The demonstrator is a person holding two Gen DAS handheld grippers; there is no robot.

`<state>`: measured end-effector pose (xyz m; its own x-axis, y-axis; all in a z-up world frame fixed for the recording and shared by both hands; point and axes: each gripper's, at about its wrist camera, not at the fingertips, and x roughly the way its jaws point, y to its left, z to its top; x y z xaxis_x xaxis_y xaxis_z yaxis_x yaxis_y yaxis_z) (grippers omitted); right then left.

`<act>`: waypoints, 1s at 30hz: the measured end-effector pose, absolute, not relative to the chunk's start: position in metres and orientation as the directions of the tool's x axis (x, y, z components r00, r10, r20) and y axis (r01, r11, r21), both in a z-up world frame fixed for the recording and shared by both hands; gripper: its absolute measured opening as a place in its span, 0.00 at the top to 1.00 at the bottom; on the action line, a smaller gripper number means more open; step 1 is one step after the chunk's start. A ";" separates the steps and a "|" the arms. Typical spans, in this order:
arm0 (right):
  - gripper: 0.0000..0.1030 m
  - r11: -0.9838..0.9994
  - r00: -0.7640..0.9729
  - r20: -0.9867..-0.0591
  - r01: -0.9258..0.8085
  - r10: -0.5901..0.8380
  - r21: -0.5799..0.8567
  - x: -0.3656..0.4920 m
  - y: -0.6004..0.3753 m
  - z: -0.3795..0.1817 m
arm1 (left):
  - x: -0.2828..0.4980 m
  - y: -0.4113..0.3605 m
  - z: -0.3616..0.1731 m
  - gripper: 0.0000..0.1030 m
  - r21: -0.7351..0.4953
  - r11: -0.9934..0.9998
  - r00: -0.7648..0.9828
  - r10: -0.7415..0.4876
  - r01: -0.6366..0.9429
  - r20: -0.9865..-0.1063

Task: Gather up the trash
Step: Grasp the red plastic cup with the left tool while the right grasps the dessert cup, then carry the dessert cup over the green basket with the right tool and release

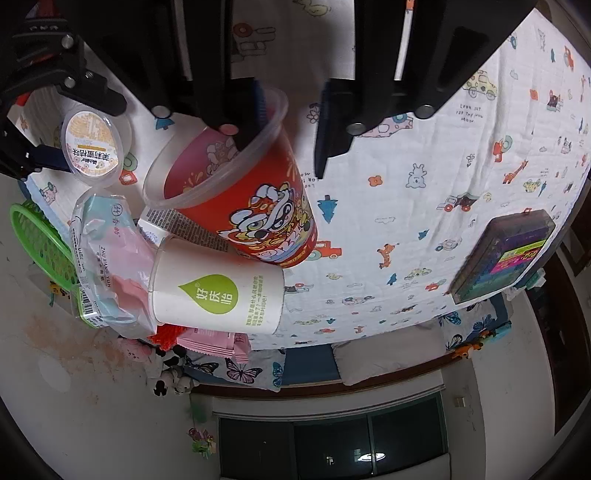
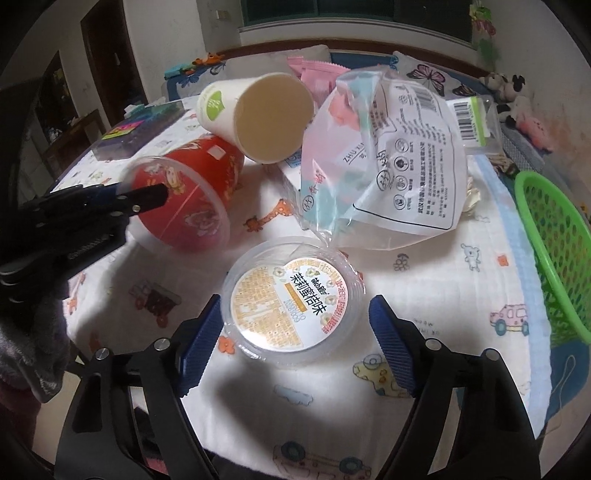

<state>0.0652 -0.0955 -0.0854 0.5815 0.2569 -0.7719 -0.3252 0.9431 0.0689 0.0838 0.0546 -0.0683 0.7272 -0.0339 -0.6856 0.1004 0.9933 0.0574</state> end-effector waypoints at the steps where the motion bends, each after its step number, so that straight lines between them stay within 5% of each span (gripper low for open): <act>1: 0.24 0.943 0.582 -0.770 -0.323 0.262 0.077 0.067 -0.095 -0.087 | 0.083 0.055 -0.068 0.88 0.054 0.993 0.728 -0.039 0.103 -0.685; 6: 0.36 0.938 0.583 -0.762 -0.333 0.282 0.092 0.067 -0.092 -0.086 | 0.078 0.057 -0.066 0.92 0.056 0.994 0.738 -0.034 0.097 -0.674; 30: 0.37 0.897 0.602 -0.691 -0.413 0.400 0.160 0.023 -0.111 -0.042 | 0.020 0.064 -0.018 0.95 0.029 0.994 0.786 -0.064 0.103 -0.615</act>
